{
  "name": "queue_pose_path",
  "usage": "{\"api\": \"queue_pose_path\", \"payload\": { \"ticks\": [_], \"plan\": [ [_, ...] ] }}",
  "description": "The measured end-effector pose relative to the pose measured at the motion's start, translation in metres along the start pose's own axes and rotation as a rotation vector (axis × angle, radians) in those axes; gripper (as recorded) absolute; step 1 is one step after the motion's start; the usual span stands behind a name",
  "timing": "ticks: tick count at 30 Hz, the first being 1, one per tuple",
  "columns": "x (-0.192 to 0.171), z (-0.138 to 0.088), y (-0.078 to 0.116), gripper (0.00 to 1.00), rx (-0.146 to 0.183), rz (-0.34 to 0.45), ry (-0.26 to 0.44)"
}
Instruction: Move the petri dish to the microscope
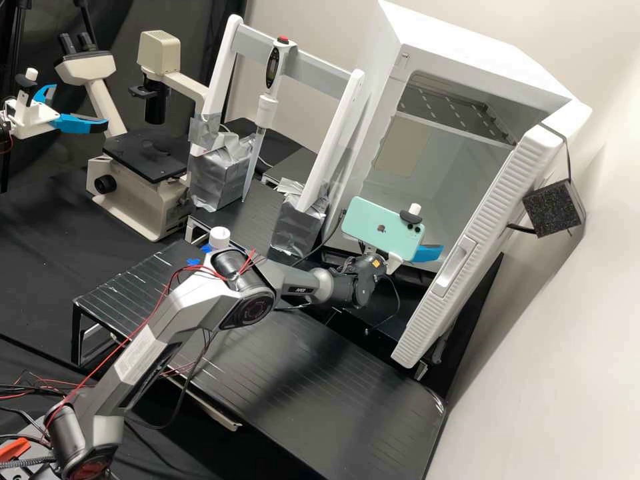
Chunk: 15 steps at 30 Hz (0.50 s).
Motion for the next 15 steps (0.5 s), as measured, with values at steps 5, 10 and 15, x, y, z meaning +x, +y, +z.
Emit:
{"api": "queue_pose_path", "payload": {
  "ticks": [5,10,15],
  "plan": [
    [0.0,0.0003,0.0,1.0,0.0,-0.001,-0.003],
    [0.0,0.0003,-0.0001,1.0,-0.001,-0.002,-0.003],
    [0.0,0.0003,-0.0001,0.0,-0.001,-0.002,-0.003]
  ]
}}
